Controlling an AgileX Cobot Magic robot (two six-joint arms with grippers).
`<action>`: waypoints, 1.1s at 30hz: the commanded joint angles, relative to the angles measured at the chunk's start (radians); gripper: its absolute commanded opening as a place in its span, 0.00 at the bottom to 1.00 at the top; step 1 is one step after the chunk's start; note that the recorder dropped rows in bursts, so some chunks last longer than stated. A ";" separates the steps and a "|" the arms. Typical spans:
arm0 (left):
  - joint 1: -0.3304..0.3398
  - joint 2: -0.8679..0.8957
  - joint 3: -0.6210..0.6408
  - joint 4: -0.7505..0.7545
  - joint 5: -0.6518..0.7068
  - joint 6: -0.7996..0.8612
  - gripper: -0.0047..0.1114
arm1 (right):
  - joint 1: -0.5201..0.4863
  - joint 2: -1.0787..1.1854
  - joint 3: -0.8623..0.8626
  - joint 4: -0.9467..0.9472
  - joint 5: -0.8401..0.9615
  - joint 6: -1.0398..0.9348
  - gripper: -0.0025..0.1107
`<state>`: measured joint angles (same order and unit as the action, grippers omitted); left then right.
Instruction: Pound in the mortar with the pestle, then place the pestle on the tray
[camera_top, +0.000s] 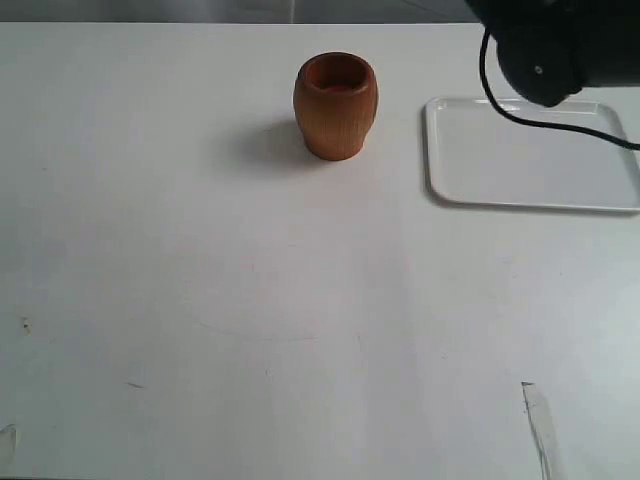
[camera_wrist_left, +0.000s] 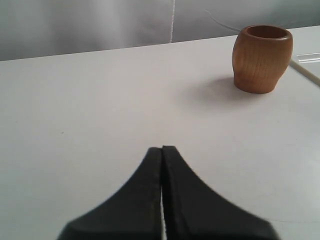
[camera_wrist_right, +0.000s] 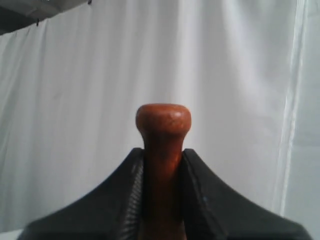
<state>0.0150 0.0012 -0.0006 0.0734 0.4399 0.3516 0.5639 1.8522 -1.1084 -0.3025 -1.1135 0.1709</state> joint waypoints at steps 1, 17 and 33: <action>-0.008 -0.001 0.001 -0.007 -0.003 -0.008 0.04 | -0.006 0.110 0.002 0.040 0.026 -0.015 0.02; -0.008 -0.001 0.001 -0.007 -0.003 -0.008 0.04 | -0.006 0.408 0.002 0.103 -0.068 -0.014 0.02; -0.008 -0.001 0.001 -0.007 -0.003 -0.008 0.04 | -0.006 -0.157 0.006 -0.056 0.264 0.039 0.02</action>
<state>0.0150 0.0012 -0.0006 0.0734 0.4399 0.3516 0.5639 1.7931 -1.1067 -0.3194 -1.0639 0.2194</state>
